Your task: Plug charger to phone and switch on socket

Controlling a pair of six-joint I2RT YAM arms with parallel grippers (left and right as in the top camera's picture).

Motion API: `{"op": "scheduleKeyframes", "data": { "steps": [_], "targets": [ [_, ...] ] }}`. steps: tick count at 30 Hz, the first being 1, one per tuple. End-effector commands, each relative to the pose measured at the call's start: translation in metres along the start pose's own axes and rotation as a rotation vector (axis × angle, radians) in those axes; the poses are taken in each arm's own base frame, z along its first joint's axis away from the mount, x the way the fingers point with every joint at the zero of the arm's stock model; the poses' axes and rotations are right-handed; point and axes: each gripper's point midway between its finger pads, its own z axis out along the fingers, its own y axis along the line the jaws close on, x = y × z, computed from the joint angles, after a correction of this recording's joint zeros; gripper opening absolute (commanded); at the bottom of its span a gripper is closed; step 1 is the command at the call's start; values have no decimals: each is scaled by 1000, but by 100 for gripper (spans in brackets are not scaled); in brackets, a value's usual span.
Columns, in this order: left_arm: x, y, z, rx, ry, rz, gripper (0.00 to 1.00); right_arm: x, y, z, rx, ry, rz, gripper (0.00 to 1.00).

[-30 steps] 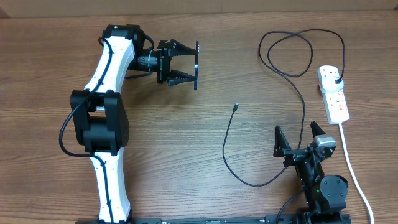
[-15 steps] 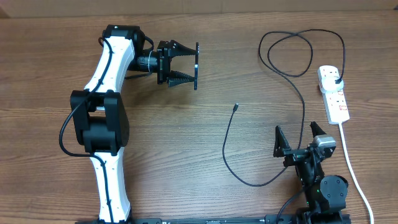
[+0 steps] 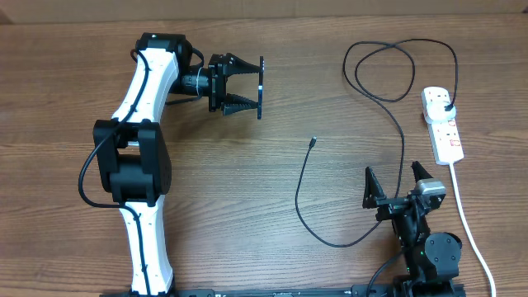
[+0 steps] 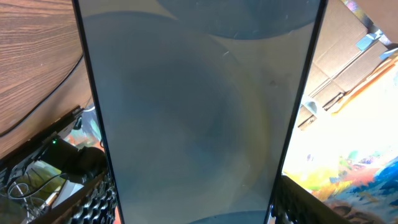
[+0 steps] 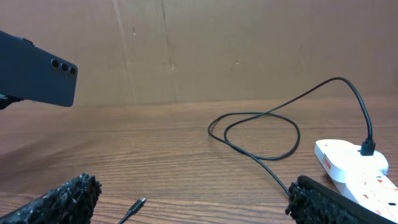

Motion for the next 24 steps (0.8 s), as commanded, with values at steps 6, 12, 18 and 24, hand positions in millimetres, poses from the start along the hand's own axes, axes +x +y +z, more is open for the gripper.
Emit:
{"op": "scheduleKeyframes", "data": {
  "steps": [6,12,18,24],
  "targets": [
    [5,-16,-2,61,20,46,63,2,0,0,-3,-1,6,100],
    [7,-16,-2,61,20,22,63,2,0,0,-3,-1,6,100],
    [7,-16,-2,61,20,22,63,2,0,0,-3,-1,6,100],
    [7,-16,-2,61,20,22,63,2,0,0,-3,-1,6,100]
  ]
}}
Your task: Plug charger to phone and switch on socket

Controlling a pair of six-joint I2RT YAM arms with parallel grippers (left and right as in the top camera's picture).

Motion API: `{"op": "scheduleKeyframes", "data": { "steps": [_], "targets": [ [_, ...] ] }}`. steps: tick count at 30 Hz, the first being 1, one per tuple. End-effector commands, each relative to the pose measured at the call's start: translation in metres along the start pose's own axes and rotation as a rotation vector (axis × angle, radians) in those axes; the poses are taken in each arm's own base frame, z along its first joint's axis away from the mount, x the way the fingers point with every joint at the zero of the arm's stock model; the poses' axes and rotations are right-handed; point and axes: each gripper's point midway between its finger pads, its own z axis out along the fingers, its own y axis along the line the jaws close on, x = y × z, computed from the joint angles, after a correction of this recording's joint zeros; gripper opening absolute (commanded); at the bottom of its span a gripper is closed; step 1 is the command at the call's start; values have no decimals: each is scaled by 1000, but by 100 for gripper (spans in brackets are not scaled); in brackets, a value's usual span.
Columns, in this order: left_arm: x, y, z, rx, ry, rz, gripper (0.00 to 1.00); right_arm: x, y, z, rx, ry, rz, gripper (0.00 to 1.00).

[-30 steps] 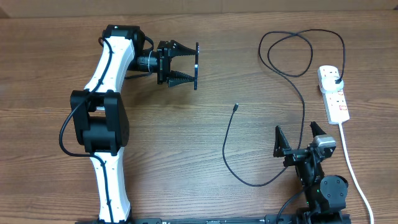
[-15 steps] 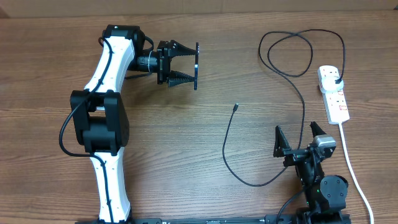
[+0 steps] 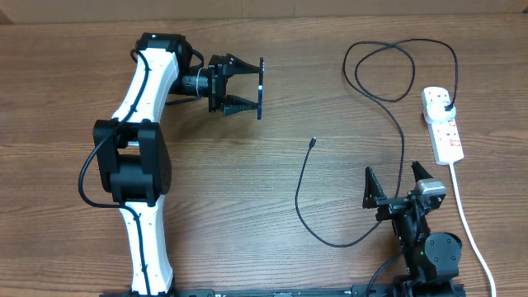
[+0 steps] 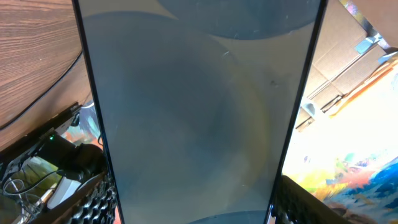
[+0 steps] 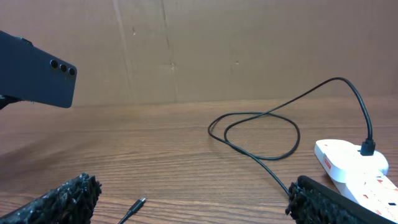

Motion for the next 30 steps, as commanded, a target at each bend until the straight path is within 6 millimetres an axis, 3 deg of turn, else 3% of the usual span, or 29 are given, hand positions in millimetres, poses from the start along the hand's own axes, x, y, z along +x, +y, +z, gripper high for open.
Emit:
{"op": "scheduleKeyframes", "data": {
  "steps": [1,20,24,28,30],
  "targets": [
    [5,-17,-2,61,20,48,63,2,0,0,-3,-1,6,100],
    [5,-17,-2,61,20,47,63,2,1,0,-8,-2,7,100],
    [5,-17,-2,61,20,47,63,1,26,-2,-151,6,83,100],
    [5,-17,-2,61,20,47,63,3,69,-14,-401,112,468,100],
    [5,-17,-2,61,20,47,63,4,79,-19,-457,158,565,100]
  ]
}}
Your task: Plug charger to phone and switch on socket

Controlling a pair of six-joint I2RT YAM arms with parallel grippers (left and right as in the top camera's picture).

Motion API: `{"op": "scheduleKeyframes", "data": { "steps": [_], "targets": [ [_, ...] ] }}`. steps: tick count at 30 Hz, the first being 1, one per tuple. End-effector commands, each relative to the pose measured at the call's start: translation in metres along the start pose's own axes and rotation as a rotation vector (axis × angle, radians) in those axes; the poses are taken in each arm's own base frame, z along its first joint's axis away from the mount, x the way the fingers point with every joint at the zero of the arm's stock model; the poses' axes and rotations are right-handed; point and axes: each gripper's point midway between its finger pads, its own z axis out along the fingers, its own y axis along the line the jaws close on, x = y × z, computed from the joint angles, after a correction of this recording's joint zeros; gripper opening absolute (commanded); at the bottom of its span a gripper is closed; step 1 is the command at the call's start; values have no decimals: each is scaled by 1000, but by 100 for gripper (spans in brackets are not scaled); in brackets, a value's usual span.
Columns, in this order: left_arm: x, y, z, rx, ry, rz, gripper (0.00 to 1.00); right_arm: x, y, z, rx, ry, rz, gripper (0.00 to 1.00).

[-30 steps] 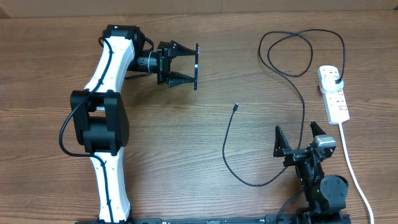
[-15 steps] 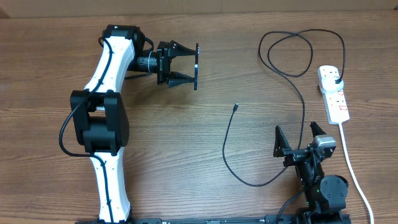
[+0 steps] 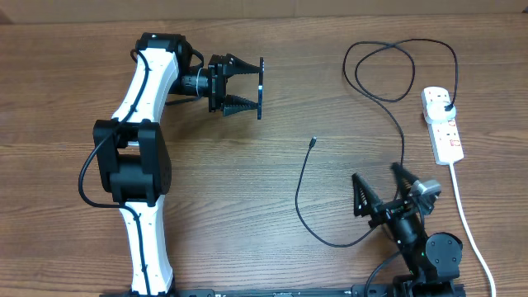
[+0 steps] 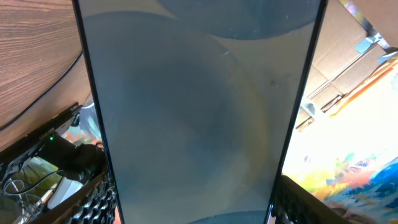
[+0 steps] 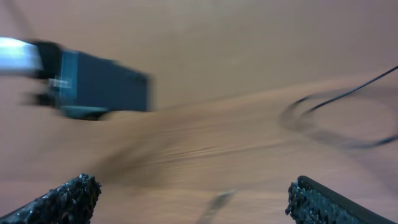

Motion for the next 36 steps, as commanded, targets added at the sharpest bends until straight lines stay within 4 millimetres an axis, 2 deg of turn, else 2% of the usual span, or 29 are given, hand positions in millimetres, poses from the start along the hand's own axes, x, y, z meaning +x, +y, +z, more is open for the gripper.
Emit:
{"op": "scheduleKeyframes", "data": {
  "steps": [1,4,9,14,17,22,25,29,30,32,34,36],
  "targets": [
    [5,-17,-2,61,20,47,63,14,29,-3,-166,99,313,100],
    [5,-17,-2,61,20,48,63,14,31,-3,-173,104,340,100],
    [5,-17,-2,61,20,48,63,9,59,-11,-327,128,292,100],
    [5,-17,-2,61,20,47,63,-19,73,-17,-339,83,188,100],
    [5,-17,-2,61,20,47,63,-34,63,-19,-218,83,180,100],
    [5,-16,-2,60,20,47,63,-42,32,-30,67,174,153,100],
    [5,-17,-2,61,20,47,63,-47,19,-40,222,279,125,100],
    [5,-17,-2,61,20,46,63,-51,2,-44,381,417,126,100],
    [5,-17,-2,61,20,46,63,-46,-2,-40,419,549,107,100],
    [5,-17,-2,61,20,46,63,-43,-3,-34,436,630,133,100],
    [5,-16,-2,60,20,46,63,-39,4,-23,396,700,176,100],
    [5,-16,-2,60,20,46,63,-33,21,-9,290,770,244,100]
  ]
}}
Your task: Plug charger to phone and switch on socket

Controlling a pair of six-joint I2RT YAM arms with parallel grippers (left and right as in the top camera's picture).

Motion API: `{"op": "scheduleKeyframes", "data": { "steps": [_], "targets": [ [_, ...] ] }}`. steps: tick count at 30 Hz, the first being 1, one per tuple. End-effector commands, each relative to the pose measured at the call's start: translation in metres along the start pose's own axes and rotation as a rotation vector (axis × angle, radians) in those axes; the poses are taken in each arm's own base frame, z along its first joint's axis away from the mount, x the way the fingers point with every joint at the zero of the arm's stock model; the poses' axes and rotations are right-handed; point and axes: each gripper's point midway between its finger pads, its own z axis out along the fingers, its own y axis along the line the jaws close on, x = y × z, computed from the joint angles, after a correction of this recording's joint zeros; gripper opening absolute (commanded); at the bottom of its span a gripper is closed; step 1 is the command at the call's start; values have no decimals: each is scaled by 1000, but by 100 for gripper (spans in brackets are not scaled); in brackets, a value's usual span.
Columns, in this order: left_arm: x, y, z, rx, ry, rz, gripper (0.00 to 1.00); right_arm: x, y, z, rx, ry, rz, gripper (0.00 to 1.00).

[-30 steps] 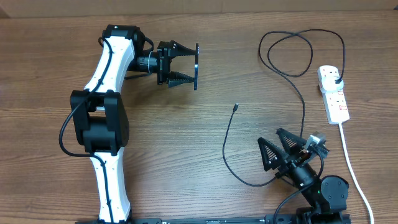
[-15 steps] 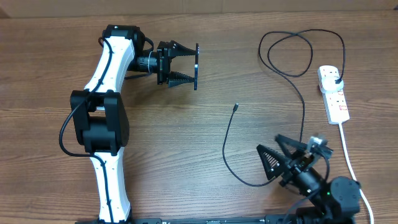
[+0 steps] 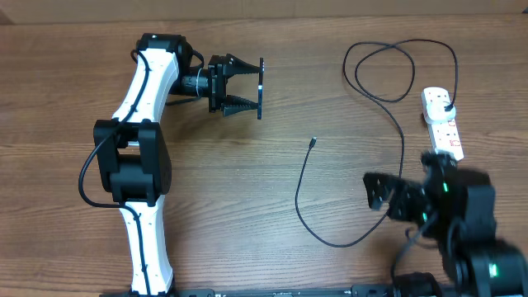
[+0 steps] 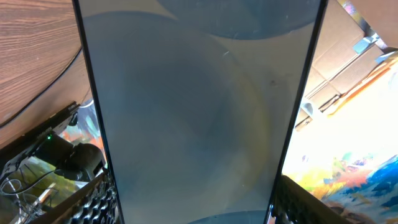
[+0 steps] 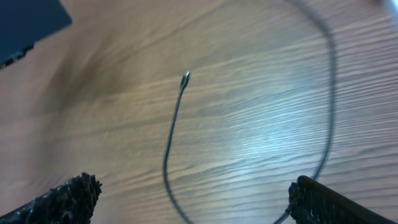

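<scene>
My left gripper (image 3: 244, 88) is shut on the dark phone (image 3: 260, 88), holding it edge-on above the table at the back left. The phone's screen (image 4: 193, 112) fills the left wrist view between the two fingers (image 4: 93, 202). The black charger cable (image 3: 304, 198) lies on the wood, and its free plug tip (image 3: 313, 143) points toward the back. My right gripper (image 3: 381, 196) hangs open above the cable's front bend, blurred. Looking down, the right wrist view shows the plug tip (image 5: 185, 77), the cable (image 5: 169, 146) and a corner of the phone (image 5: 25, 22).
A white socket strip (image 3: 443, 128) lies at the right edge with the charger's adaptor (image 3: 446, 105) plugged in; its white lead runs toward the front. The cable makes a loose loop (image 3: 388, 70) at the back right. A cardboard wall borders the table's far side.
My right arm has lifted from its low pose at the front right and tipped down, so its camera now looks onto the cable tip. The left gripper and phone have not moved.
At the first two moments my right gripper sat open and low at the front right, looking level across the table. Then it had turned left, its view blurred. Now it is raised over the cable. The left gripper held the phone still throughout.
</scene>
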Motion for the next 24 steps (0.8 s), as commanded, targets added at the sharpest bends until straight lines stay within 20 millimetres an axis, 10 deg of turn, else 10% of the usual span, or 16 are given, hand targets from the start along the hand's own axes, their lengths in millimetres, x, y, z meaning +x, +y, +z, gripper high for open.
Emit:
{"op": "scheduleKeyframes", "data": {
  "steps": [1,10,16,24],
  "targets": [
    [5,-16,-2,53,17,50,63,-3,36,9,-175,125,-11,100],
    [5,-16,-2,53,17,51,62,-4,111,17,-661,327,15,98],
    [5,-16,-2,53,17,52,62,-21,97,25,-501,290,148,74],
    [5,-16,-2,53,17,51,62,-40,67,3,-107,301,148,84]
  ]
}}
